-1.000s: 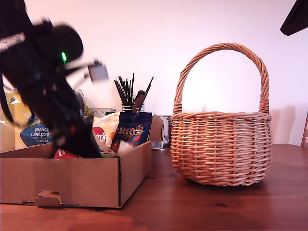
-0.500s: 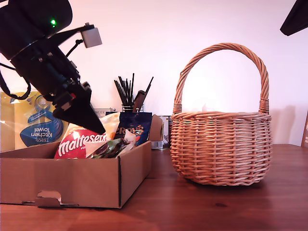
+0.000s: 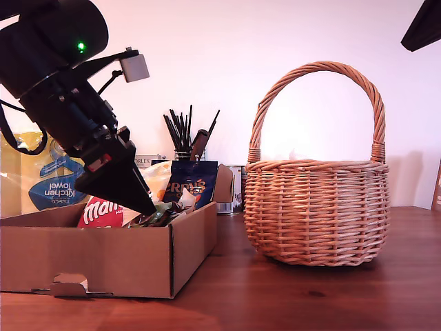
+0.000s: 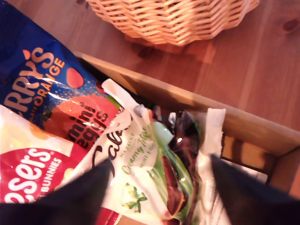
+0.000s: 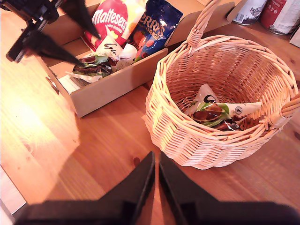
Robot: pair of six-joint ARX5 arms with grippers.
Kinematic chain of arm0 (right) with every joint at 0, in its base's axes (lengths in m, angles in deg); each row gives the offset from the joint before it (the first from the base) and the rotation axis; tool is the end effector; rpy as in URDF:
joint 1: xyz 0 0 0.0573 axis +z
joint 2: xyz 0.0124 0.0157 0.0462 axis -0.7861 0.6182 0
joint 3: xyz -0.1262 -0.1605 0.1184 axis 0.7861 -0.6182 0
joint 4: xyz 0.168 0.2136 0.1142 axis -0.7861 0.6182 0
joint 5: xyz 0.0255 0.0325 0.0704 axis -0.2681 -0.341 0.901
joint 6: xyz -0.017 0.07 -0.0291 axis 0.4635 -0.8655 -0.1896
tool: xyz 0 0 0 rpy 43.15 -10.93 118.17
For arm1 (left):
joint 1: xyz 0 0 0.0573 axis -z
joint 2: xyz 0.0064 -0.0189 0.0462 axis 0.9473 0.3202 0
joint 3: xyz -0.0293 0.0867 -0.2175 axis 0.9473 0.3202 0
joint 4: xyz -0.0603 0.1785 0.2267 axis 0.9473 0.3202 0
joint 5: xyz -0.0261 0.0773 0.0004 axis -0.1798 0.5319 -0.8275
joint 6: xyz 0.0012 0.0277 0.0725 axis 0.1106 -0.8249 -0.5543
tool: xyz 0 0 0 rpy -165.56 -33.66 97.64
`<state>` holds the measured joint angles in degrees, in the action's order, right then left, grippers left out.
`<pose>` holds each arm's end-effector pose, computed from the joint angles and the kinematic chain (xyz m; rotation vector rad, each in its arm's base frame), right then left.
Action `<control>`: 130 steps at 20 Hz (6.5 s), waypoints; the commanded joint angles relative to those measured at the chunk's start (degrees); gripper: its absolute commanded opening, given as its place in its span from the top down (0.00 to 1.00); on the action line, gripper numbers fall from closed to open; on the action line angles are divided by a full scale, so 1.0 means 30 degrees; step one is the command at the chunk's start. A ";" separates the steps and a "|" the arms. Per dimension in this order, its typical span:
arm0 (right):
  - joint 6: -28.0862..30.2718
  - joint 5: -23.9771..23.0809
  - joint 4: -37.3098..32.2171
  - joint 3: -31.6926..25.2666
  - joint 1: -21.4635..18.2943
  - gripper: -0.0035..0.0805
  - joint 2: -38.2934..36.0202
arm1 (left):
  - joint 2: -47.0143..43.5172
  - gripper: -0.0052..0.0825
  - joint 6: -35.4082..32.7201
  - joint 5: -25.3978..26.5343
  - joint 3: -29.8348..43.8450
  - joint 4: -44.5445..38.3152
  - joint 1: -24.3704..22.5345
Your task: Move the bags of Easter eggs from the cardboard box on the left into the woven basket on the right side.
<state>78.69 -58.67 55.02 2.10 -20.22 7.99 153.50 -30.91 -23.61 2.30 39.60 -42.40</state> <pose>0.1867 0.1218 0.2596 -0.3395 0.5416 0.6889 0.3014 -0.1844 0.1115 0.7196 0.6040 -0.9852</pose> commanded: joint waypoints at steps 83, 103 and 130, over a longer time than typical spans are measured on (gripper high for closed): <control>0.0138 0.0051 -0.0080 -0.0131 -0.0051 0.97 -0.0044 | 0.0211 0.96 0.1931 -0.0313 -0.6368 0.5734 0.0291; 0.0124 0.0051 -0.0066 -0.0131 -0.0051 0.97 -0.0044 | 0.0211 0.96 0.1931 -0.0291 -0.6375 0.6419 0.0459; 0.0335 0.0051 -0.0080 -0.0131 -0.0051 0.97 -0.0044 | 0.5209 0.07 -0.4095 -0.2557 -0.6360 0.3730 -0.0641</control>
<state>79.45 -58.65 55.02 2.10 -20.22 7.99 168.61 -42.45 -30.91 -17.42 51.82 -44.32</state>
